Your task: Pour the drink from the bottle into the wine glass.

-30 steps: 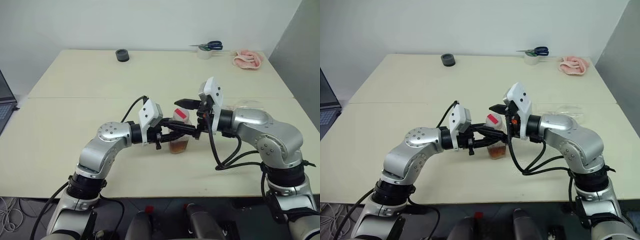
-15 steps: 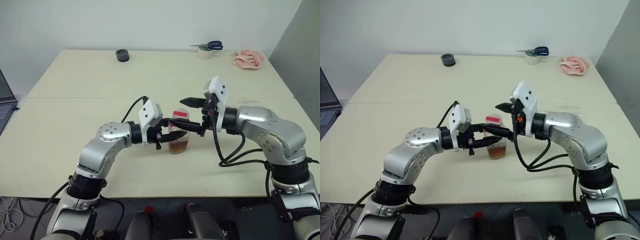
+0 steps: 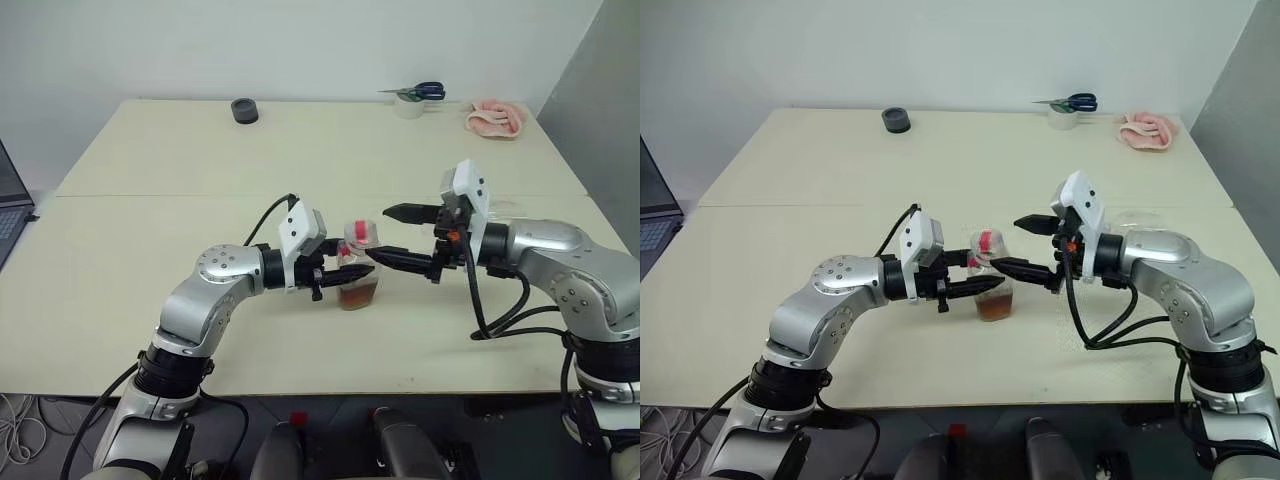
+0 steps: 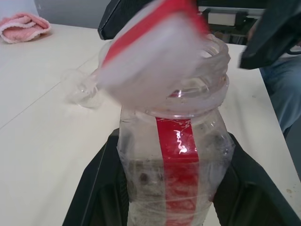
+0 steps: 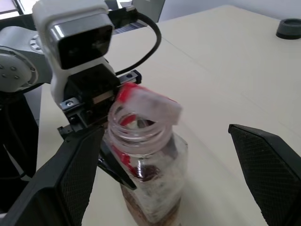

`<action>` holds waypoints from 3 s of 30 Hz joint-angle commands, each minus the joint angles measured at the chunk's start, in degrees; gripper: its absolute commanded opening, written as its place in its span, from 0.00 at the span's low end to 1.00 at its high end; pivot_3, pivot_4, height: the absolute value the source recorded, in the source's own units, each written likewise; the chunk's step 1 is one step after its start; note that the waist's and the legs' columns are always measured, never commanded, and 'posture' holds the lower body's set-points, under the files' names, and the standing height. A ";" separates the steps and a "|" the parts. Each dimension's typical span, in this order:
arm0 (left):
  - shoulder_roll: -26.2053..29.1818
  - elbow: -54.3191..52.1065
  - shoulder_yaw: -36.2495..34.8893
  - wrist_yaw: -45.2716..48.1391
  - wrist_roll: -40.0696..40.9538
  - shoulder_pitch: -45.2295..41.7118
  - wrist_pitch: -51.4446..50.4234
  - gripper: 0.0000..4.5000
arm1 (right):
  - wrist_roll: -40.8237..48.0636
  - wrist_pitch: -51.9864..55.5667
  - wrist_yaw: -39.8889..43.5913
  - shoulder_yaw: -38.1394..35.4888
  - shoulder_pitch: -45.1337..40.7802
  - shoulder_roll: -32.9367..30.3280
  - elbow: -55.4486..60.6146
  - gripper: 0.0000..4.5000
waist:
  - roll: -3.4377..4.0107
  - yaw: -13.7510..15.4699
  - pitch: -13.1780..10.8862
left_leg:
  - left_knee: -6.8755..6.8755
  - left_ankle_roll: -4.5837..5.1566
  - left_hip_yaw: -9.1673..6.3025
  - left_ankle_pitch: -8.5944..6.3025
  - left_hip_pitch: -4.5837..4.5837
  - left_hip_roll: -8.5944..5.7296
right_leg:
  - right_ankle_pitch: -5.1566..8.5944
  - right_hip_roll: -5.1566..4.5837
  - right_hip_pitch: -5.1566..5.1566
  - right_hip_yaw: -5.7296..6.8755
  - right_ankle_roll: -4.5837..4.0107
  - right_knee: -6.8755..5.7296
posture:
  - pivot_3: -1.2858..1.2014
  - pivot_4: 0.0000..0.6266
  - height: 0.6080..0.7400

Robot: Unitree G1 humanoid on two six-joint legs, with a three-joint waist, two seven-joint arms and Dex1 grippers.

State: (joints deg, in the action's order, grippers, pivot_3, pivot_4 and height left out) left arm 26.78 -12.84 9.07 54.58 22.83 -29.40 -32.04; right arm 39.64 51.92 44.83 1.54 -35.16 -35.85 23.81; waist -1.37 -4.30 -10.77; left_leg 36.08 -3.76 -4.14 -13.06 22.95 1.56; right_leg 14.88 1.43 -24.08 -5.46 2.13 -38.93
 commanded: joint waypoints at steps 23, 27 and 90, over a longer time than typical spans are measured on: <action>2.50 15.54 -20.65 -19.79 -3.41 1.93 10.26 0.41 | 0.54 -2.43 -0.11 -1.07 -2.08 -0.30 -1.06 1.00 | 0.00 -0.31 0.00 | 0.00 0.01 0.01 0.00 -0.06 0.09 | -0.01 0.08 0.00 -0.02 -0.01 -0.04 | 0.52 0.24 1.00; 3.23 19.03 -24.36 -25.13 -4.72 1.01 11.70 0.41 | -2.64 -3.58 -5.88 2.14 -3.98 7.00 -3.60 1.00 | 0.00 -0.33 0.00 | 0.00 0.00 0.00 0.00 -0.04 0.10 | -0.01 0.08 -0.01 -0.02 -0.01 -0.03 | 0.52 0.24 1.00; 6.25 -11.34 -12.23 -14.02 8.89 20.13 -0.73 1.00 | 3.19 6.14 -33.23 -29.87 8.57 25.56 -10.34 1.00 | -0.04 -0.52 0.05 | -0.06 0.00 0.12 -0.01 -0.05 0.06 | 0.00 0.02 -0.02 -0.11 -0.02 -0.02 | 0.52 0.24 1.00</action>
State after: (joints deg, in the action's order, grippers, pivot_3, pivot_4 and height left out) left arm 32.49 -23.40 -3.56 39.87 32.26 -8.29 -33.27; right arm 40.33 58.02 14.71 -25.93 -26.32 -11.21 11.16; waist -1.41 -4.82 -10.72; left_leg 36.01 -3.77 -4.03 -13.07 22.90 1.63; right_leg 14.89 1.47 -24.10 -5.57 2.10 -38.95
